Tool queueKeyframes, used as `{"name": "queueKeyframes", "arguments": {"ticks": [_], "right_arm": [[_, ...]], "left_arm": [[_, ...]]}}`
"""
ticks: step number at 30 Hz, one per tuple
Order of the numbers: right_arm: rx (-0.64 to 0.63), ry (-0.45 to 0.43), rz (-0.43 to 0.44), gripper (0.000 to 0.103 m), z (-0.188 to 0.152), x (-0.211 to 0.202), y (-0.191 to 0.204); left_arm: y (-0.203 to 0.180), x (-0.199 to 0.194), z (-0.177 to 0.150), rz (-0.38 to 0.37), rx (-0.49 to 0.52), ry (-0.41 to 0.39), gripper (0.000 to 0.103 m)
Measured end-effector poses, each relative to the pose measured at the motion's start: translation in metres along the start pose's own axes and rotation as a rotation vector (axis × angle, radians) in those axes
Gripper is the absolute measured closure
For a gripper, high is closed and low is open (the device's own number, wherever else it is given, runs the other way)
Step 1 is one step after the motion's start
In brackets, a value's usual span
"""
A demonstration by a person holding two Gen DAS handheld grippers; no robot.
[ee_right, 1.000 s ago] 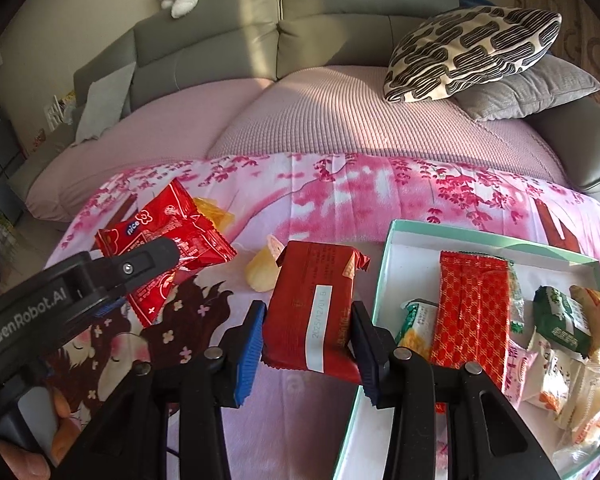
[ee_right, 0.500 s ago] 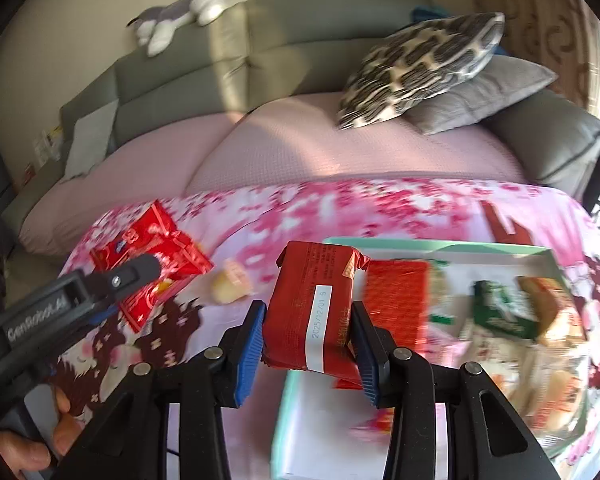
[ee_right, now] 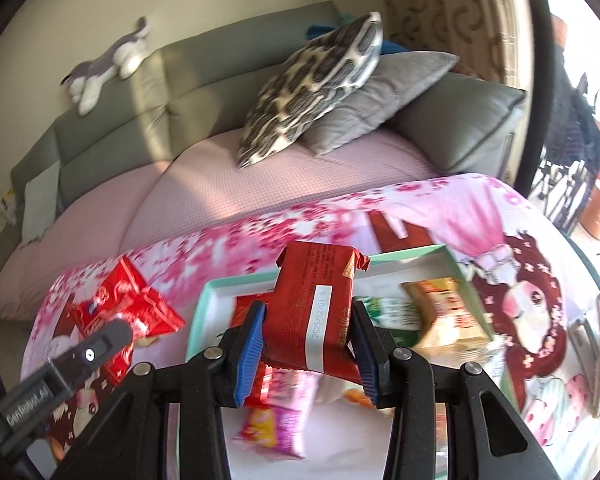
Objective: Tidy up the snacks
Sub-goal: 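Lift and carry the Rolls Kiss bag and red box pack over the green-rimmed box, then lower both snacks into the box and open both tools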
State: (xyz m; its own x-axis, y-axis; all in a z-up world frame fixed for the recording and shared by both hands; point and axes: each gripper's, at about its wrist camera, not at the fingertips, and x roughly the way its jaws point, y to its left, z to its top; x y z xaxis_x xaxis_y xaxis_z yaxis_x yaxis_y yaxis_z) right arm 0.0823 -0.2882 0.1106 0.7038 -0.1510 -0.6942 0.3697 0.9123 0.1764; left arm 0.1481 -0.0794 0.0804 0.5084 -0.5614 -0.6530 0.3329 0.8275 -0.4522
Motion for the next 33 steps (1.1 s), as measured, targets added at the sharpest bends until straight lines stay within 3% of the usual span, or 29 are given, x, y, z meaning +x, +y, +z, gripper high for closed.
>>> {"name": "queueKeyframes", "arguments": {"ticks": [16,33], "right_arm": [[0.070,-0.012,-0.037,0.058,0.005,-0.007,-0.049],[0.089,0.097,-0.020,0.058,-0.007,0.026,-0.060]], "left_arm": [[-0.068,0.037,-0.024,-0.057,0.154,0.097,0.052],[-0.078,0.071,-0.028,-0.005,0.167,0.130,0.052]]}}
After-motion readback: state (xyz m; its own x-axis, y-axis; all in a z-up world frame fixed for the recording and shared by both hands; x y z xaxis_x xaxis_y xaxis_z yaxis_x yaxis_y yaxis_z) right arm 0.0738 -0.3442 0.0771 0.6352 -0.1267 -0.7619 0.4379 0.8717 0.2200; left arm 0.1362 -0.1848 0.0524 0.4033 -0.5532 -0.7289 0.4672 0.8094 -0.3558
